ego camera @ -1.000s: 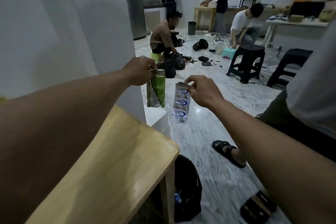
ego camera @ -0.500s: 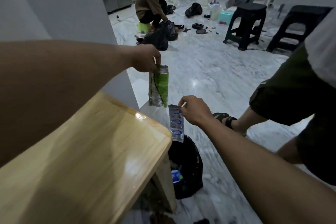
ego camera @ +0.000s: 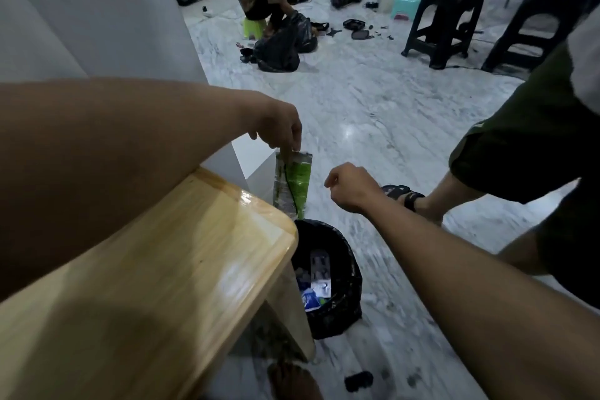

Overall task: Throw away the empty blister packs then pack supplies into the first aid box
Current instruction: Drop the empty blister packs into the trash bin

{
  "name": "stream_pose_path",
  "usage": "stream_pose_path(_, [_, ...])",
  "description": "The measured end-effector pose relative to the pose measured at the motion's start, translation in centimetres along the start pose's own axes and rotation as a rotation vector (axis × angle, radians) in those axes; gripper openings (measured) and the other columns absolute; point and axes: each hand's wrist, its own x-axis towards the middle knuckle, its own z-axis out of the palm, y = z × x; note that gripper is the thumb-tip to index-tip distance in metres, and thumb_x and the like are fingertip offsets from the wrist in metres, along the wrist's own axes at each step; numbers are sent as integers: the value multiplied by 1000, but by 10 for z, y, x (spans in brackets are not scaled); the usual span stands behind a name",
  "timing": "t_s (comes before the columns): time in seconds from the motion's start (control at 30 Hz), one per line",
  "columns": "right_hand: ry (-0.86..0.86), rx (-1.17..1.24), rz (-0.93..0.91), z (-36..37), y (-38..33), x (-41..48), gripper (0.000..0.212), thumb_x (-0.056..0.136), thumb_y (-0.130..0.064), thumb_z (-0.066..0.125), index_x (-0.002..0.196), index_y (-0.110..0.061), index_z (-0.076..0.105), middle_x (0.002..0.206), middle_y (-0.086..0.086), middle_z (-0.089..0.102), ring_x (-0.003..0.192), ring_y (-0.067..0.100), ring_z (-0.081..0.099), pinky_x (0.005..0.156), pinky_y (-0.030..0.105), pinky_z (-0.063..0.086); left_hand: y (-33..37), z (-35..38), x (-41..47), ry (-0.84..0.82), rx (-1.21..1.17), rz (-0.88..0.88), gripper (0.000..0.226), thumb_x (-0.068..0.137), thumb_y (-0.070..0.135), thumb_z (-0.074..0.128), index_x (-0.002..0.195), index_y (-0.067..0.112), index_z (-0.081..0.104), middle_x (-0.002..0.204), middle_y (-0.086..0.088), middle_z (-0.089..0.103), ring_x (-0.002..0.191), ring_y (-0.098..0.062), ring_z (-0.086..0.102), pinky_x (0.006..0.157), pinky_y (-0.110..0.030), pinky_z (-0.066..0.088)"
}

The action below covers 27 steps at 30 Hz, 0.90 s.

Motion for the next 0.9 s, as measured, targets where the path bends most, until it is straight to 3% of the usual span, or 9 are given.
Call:
stream_pose_path(0.1, [60, 10, -10, -23, -9, 1, 33, 88, -16, 49, 114, -17, 69, 121, 11, 65, 101, 30, 63, 83, 36, 54, 1, -5, -5, -18, -36, -27, 24, 69, 21, 87, 80, 31, 69, 106, -6, 73, 103, -22, 66, 97, -47, 52])
stream_pose_path(0.2, [125, 8, -47, -44, -23, 2, 32, 93, -23, 48, 117, -14, 67, 117, 10, 67, 96, 27, 63, 74, 31, 50, -1, -11, -15, 43, -32, -54, 16, 76, 25, 82, 86, 28, 70, 109, -4, 70, 102, -22, 64, 98, -46, 51])
stream_pose_path(0.33, [175, -57, -126, -71, -48, -6, 38, 97, -33, 47, 126, -12, 61, 124, 11, 64, 107, 30, 60, 77, 34, 46, -5, -16, -38, 247, 67, -65, 35, 91, 34, 64, 120, 13, 67, 117, -6, 64, 111, -28, 56, 87, -35, 44])
stream_pose_path(0.5, [194, -146, -225, -107, -96, -28, 48, 100, -38, 44, 141, -13, 49, 138, 13, 56, 121, 32, 53, 85, 37, 44, -22, -29, -93, 421, 141, -114, 51, 98, 47, 47, 140, 18, 50, 139, -10, 54, 126, -31, 50, 98, -39, 43])
stream_pose_path(0.73, [195, -249, -383, -147, -182, -83, 56, 100, -41, 43, 147, -11, 41, 146, 12, 49, 130, 31, 47, 99, 43, 45, -42, -40, -199, 650, 197, -192, 53, 99, 49, 40, 144, 21, 43, 142, -11, 52, 131, -32, 46, 104, -44, 41])
stream_pose_path(0.9, [215, -263, -510, -167, -242, -129, 48, 98, -41, 42, 135, -12, 50, 135, 13, 57, 120, 32, 53, 93, 44, 47, -51, -39, -292, 814, 281, -261, 53, 99, 48, 38, 143, 19, 46, 143, -10, 52, 133, -31, 45, 106, -49, 39])
